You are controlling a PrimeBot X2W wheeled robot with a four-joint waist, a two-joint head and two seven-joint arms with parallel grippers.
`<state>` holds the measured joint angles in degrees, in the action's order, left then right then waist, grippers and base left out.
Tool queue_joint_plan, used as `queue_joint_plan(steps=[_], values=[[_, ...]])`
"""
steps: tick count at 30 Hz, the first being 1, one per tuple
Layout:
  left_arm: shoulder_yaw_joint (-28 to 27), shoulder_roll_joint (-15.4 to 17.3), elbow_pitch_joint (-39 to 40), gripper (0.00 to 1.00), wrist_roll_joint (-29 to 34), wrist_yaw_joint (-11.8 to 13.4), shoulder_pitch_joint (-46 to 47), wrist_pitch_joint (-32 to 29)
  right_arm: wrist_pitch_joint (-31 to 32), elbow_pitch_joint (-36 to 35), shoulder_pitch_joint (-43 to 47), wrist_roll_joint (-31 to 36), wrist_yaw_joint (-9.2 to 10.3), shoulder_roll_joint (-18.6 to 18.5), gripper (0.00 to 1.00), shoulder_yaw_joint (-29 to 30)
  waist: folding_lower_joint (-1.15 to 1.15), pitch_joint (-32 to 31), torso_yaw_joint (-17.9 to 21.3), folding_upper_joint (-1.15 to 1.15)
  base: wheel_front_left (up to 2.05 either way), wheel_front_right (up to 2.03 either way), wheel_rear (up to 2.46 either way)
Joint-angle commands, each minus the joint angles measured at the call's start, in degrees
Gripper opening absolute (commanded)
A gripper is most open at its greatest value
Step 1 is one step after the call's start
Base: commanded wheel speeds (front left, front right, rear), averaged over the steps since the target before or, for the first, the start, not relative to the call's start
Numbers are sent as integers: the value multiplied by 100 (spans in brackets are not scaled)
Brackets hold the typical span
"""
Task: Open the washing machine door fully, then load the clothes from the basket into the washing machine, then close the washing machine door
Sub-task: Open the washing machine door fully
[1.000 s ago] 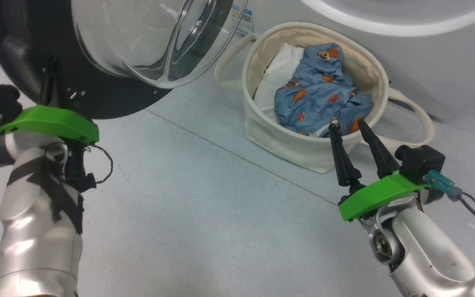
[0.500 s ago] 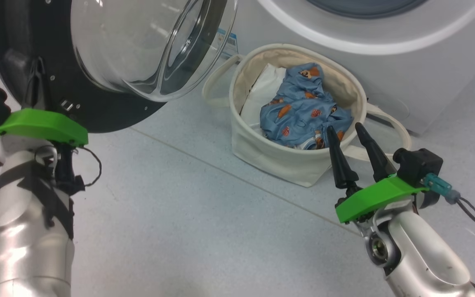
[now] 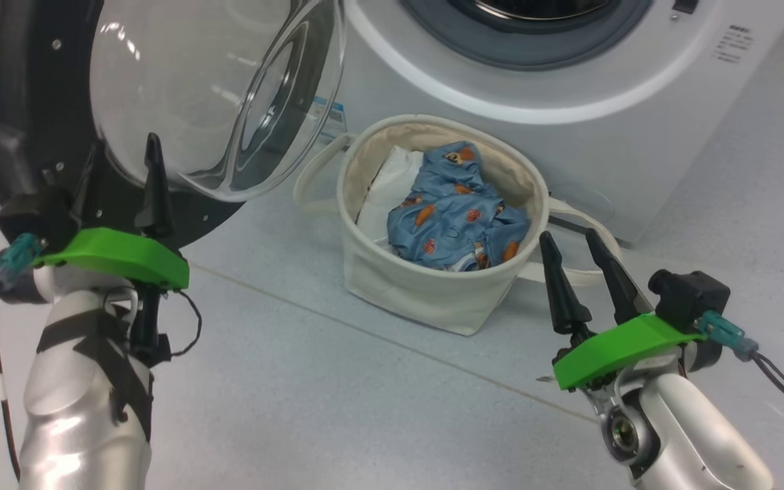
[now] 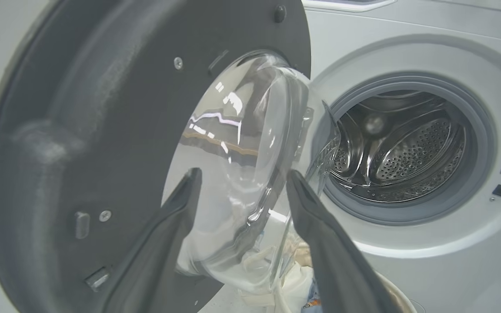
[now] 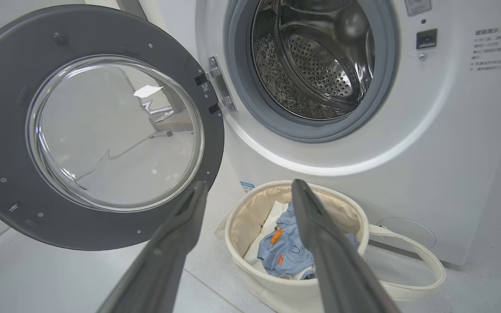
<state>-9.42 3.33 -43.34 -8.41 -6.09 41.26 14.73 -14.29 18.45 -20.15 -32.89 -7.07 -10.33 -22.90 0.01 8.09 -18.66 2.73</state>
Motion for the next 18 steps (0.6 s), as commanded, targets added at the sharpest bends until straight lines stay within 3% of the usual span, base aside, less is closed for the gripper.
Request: queue_joint_plan(steps=[1,18], values=[[-71,146,236,100,18,-23,34,27,-71,-211,27,-40,-42,61,100,-48,-1,-86,106,0,0,0,0],[-179,226,627,100,-292,-111,-703,27,-71,-318,136,78,-42,5,100,89,-1,-321,1189,0,0,0,0]])
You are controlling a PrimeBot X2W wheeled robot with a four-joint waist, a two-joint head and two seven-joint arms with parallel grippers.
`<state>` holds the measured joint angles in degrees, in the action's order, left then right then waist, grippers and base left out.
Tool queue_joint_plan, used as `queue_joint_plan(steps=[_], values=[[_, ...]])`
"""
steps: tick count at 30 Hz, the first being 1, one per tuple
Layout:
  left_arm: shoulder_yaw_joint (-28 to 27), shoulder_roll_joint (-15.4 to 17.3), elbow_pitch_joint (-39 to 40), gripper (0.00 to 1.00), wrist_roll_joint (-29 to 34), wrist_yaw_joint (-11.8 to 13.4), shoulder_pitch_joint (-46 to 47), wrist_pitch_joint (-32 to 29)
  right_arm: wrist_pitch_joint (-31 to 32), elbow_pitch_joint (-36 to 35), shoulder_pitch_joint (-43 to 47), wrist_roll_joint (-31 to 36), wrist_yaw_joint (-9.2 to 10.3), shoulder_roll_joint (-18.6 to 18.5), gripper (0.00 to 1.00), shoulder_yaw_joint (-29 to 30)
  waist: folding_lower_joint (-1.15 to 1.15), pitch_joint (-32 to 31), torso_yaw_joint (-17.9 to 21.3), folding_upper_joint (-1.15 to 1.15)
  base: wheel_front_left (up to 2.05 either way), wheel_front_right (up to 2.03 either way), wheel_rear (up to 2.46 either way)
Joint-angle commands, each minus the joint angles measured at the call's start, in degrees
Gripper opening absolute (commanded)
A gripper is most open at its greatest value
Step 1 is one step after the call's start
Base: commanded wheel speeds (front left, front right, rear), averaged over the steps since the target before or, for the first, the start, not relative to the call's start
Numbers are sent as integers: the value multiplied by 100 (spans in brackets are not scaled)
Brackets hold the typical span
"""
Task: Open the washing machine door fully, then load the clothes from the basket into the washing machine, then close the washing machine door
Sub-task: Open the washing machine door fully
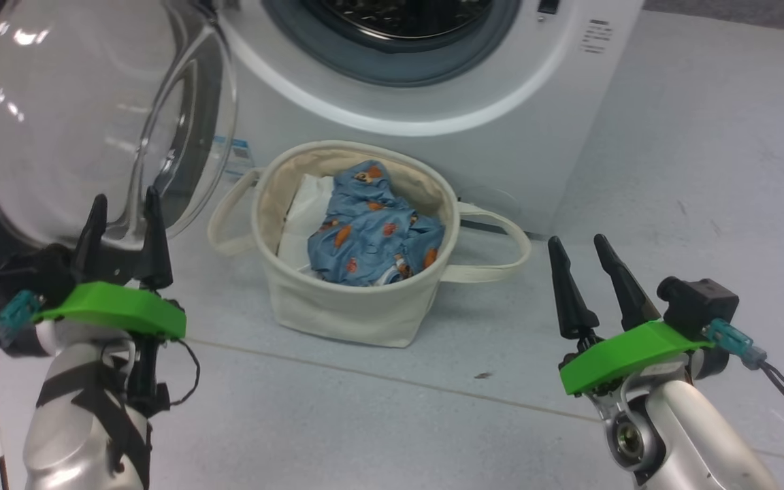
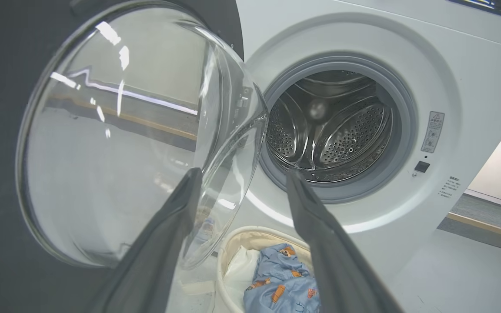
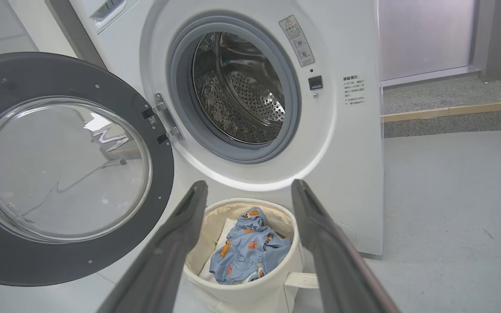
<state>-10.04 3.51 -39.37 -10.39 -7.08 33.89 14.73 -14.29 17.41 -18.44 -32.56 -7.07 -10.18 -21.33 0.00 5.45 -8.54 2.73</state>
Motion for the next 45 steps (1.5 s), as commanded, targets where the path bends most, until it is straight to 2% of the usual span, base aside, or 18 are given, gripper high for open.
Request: queue_joint_plan(steps=[1,7,14,23,45], values=[[-89,215,257,100,-143,-19,-13,27,-71,-218,-33,48,-42,-12,100,-64,0,-69,242,0,0,0,0],[221,362,534,100,-401,-37,-308,27,-71,-260,-41,89,-42,-11,100,-18,0,-101,563,0,0,0,0],[723,694,1205,100,-872,-39,-918,27,-71,-271,-55,224,-42,-85,100,85,0,-158,929,0,0,0,0],[695,974,1705,100,-1308,-40,-1609,27,-71,-257,-60,327,-42,-98,100,163,0,-219,1292,0,0,0,0],[560,839,1807,100,-1225,-28,-1868,27,-71,-238,111,413,-42,-201,100,360,0,-312,1105,0,0,0,0]])
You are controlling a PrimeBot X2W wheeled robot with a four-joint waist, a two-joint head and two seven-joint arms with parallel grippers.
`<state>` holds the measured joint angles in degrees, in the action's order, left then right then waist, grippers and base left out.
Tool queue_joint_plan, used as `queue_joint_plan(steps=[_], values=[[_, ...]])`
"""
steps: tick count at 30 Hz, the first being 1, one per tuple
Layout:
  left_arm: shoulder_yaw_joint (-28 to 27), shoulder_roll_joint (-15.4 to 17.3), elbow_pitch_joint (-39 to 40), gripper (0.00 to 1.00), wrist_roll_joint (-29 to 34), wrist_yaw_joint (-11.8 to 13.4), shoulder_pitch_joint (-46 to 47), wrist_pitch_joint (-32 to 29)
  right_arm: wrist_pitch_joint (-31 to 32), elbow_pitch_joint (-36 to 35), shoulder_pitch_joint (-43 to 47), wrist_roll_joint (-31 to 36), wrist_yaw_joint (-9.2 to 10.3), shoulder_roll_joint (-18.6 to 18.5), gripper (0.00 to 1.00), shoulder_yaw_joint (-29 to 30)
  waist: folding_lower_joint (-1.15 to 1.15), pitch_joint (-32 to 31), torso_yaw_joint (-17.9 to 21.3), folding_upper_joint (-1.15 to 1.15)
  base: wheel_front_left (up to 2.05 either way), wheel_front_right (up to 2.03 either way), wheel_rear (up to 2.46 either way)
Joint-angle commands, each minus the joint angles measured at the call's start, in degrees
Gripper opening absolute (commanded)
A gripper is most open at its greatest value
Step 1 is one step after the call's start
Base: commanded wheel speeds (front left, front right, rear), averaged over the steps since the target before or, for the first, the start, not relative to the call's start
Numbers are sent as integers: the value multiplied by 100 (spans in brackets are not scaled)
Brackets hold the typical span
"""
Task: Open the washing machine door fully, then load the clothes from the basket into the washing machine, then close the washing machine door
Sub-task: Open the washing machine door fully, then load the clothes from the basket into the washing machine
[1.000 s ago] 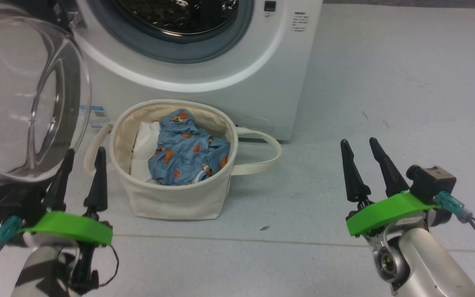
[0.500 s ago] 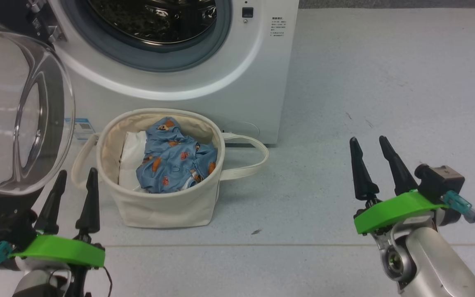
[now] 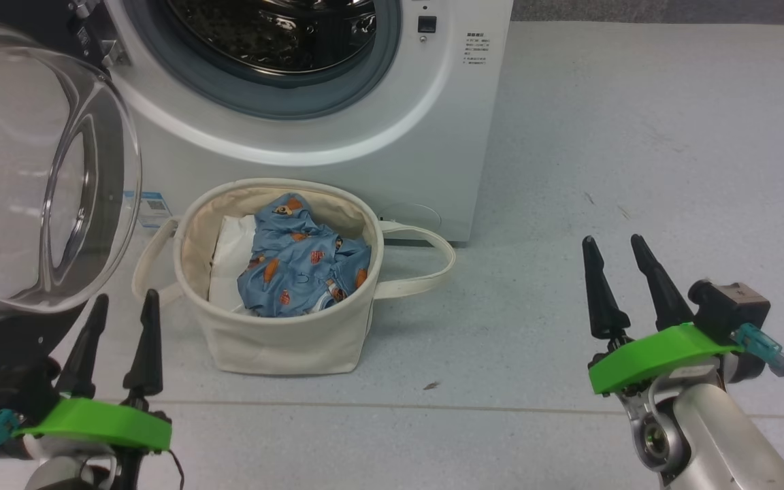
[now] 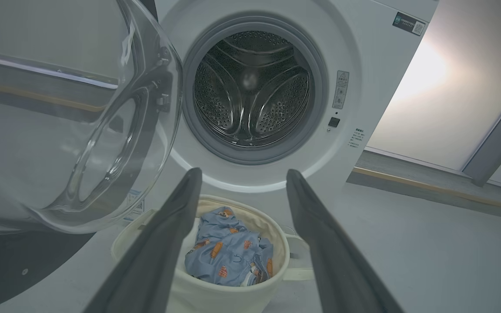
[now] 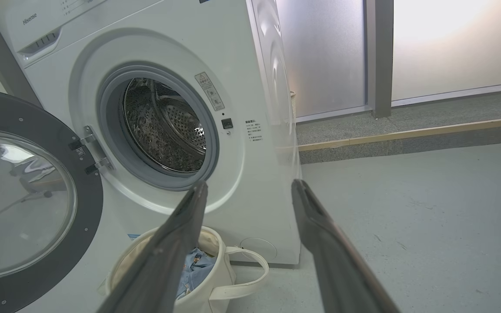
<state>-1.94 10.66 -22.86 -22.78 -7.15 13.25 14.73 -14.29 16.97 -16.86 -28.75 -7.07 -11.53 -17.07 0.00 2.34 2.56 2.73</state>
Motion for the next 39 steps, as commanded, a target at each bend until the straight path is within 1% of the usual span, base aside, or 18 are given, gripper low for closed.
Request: queue_joint_plan(steps=[1,9,28,33,39], values=[[-270,111,175,100,9,-22,192,27,-71,-201,-44,27,-42,-65,100,-67,0,-3,-13,0,0,0,0],[-299,62,209,100,14,-25,134,27,-71,-240,-16,-13,-42,-62,100,-94,0,-2,-60,0,0,0,0],[-355,149,167,100,-1,-31,113,27,-71,-252,-19,-39,-42,-53,100,-57,0,16,-200,0,1,-1,0],[-336,174,155,100,-9,-32,119,27,-71,-246,-20,-39,-42,-56,100,-59,0,22,-239,0,52,-56,5],[-354,175,158,100,3,-32,120,27,-71,-228,-21,-37,-42,-67,100,-84,0,12,-281,0,127,-130,3]])
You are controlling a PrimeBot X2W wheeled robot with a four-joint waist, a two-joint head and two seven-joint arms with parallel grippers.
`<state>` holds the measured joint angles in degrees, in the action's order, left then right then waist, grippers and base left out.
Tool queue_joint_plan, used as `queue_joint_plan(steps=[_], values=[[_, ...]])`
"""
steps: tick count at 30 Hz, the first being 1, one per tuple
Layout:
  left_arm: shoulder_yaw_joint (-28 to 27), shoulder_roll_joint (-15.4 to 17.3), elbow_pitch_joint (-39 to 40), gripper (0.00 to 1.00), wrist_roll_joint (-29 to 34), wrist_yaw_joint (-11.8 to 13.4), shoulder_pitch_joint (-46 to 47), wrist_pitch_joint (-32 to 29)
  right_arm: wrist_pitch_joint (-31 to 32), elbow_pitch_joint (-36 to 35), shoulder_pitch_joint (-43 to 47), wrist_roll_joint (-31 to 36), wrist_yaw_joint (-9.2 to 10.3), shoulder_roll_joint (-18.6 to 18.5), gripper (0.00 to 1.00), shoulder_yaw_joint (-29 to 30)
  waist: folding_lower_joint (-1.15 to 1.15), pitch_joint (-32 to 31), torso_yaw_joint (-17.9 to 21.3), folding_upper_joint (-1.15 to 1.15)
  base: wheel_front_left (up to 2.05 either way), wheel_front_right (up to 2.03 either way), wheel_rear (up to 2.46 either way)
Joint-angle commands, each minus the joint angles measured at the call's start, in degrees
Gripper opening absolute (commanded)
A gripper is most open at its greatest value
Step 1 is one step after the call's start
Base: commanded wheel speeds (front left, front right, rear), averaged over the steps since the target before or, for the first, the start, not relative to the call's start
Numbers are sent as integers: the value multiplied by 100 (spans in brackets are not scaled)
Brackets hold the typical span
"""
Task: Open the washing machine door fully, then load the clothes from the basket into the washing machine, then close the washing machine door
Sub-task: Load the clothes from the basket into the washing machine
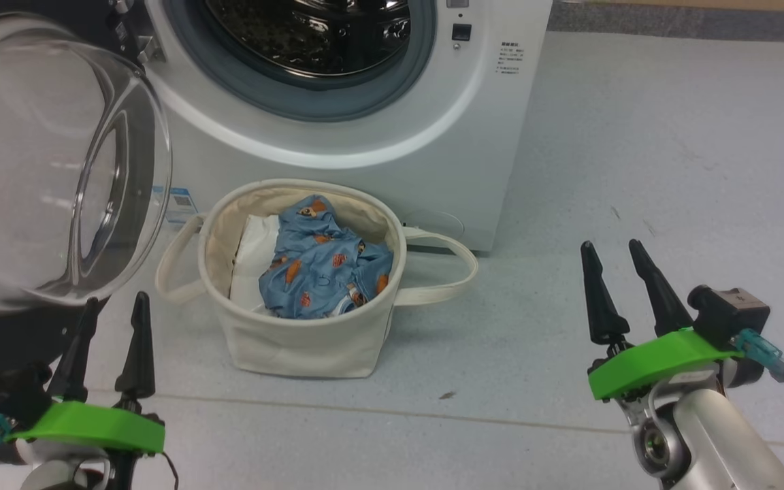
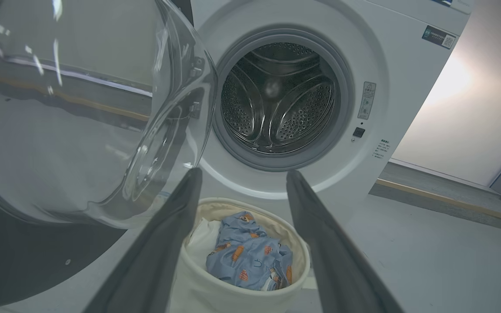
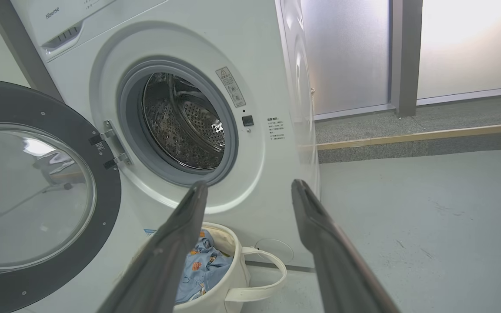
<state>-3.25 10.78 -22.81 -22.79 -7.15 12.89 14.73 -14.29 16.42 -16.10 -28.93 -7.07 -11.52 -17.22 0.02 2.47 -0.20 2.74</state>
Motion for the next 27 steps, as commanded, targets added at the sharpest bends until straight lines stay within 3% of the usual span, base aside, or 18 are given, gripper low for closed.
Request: queue_joint_plan(steps=[1,20,27], values=[[-226,160,155,100,9,-32,155,27,-71,-170,-98,-20,-42,-71,100,-73,-2,-4,-10,-1,175,-178,3],[-214,116,153,100,80,-33,188,27,-71,-147,-115,-34,-42,-43,100,-92,-2,18,-63,-1,218,-160,-58],[-228,89,170,100,105,-33,195,27,-71,-141,-110,-17,-42,-7,100,-78,-2,48,-51,-1,127,-103,-25]])
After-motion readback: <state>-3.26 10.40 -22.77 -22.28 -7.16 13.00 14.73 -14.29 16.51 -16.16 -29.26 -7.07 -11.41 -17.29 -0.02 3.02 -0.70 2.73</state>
